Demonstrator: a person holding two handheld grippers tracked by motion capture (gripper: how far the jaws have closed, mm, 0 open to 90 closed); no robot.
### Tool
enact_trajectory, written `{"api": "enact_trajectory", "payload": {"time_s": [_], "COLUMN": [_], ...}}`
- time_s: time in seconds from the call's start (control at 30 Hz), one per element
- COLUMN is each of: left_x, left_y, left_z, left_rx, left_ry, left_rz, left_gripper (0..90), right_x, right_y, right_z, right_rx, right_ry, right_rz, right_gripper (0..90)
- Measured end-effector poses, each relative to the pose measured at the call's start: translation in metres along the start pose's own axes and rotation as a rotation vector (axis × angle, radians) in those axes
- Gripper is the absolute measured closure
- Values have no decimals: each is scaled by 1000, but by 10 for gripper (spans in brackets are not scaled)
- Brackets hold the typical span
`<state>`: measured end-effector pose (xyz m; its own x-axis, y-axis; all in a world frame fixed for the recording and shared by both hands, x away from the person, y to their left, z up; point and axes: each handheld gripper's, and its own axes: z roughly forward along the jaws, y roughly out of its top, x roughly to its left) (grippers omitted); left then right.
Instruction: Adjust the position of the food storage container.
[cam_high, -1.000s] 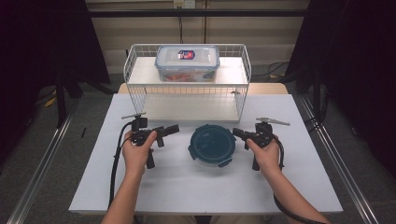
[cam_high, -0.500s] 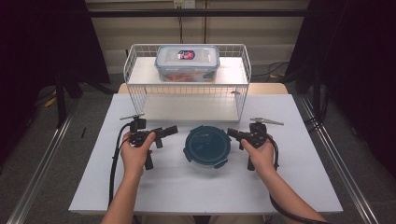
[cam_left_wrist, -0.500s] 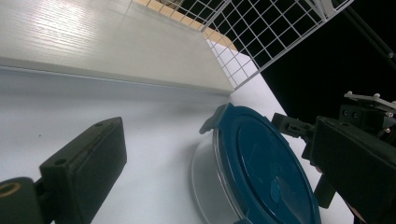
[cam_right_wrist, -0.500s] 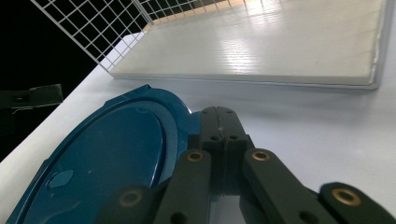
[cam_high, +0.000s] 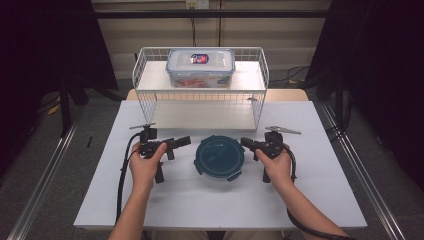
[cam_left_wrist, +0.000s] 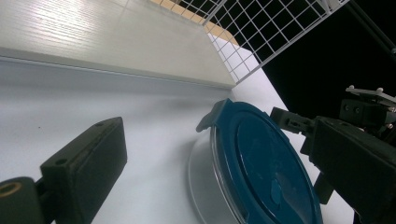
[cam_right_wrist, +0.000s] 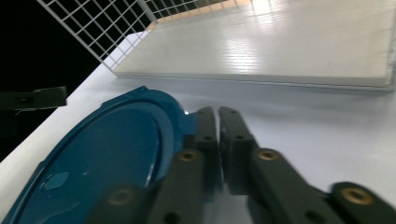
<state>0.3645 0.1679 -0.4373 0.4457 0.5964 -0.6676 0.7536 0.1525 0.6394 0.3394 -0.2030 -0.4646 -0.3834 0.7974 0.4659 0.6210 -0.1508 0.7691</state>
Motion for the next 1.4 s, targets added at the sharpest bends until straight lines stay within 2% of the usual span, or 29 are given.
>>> {"api": "enact_trajectory", "payload": {"time_s": [0.03, 0.13, 0.23, 0.33, 0.57, 0.63, 0.67, 0.73, 0.8, 1.0, 1.03, 1.07, 1.2, 1.3, 1.4], "left_x": [0, 0, 0, 1, 1, 2, 3, 3, 3, 4, 4, 4, 4, 5, 5], "left_y": [0, 0, 0, -1, -5, -5, -5, -6, -6, -8, -8, -9, -11, -11, -12], "left_z": [0, -1, 0, 3, 12, 13, 13, 14, 15, 18, 19, 19, 22, 22, 22], "left_rx": [1, 0, 4, 14, 51, 59, 64, 63, 70, 86, 90, 97, 103, 105, 103], "left_ry": [0, -4, -7, -5, -12, -12, -15, -24, -25, -39, -47, -46, -54, -44, -36], "left_rz": [0, 2, -2, 3, -11, -11, -13, -30, -29, -56, -70, -62, -91, -93, -88], "left_gripper": [44, 45, 46, 48, 50, 52, 52, 51, 47, 33, 33, 33, 32, 42, 76], "right_x": [-1, -1, -1, 0, 1, 0, 1, 1, 2, 2, 1, 1, 1, 0, -2], "right_y": [-1, -1, -1, -2, -4, -4, -4, -6, -7, -14, -16, -17, -22, -23, -24], "right_z": [-1, -3, -6, -9, -17, -20, -22, -24, -25, -28, -28, -29, -31, -32, -32], "right_rx": [-2, -3, -13, -27, -32, -45, -39, -38, -34, -21, -17, -17, -17, -27, -24], "right_ry": [4, -4, -5, 21, 42, 59, 65, 83, 93, 114, 116, 128, 141, 156, 149], "right_rz": [19, 11, 32, 71, 111, 133, 153, 171, 182, 238, 242, 255, 280, 296, 301], "right_gripper": [816, 779, 730, 670, 568, 510, 478, 461, 426, 425, 428, 433, 464, 480, 499]}}
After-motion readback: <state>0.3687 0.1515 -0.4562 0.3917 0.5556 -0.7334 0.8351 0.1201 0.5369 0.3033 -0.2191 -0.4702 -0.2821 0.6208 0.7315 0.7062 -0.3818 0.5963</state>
